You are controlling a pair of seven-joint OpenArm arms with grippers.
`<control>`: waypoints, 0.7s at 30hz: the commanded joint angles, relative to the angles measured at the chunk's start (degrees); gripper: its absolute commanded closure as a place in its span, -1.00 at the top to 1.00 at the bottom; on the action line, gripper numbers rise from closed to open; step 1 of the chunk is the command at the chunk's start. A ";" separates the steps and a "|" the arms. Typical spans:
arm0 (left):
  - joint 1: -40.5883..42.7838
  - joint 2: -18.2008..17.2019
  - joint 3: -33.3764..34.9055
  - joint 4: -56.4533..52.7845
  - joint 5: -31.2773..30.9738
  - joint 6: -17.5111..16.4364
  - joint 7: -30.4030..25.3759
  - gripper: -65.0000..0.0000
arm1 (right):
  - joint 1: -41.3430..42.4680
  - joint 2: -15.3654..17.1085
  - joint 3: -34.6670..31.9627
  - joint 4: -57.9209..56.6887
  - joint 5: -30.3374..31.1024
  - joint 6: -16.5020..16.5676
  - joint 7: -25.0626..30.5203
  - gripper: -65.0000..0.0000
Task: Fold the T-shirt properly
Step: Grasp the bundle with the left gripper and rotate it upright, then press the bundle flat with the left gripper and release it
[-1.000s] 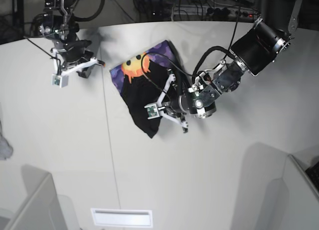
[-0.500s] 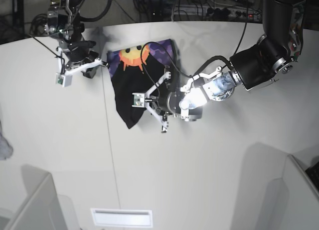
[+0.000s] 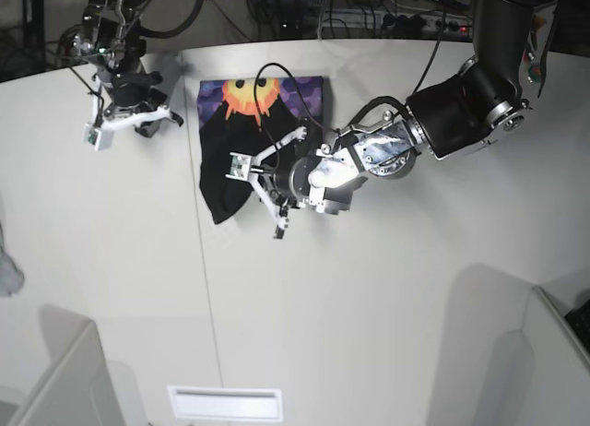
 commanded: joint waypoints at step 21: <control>-1.47 0.50 -5.45 1.16 0.19 -0.26 -0.29 -0.19 | -0.36 0.45 -0.19 1.02 0.06 0.36 1.23 -1.00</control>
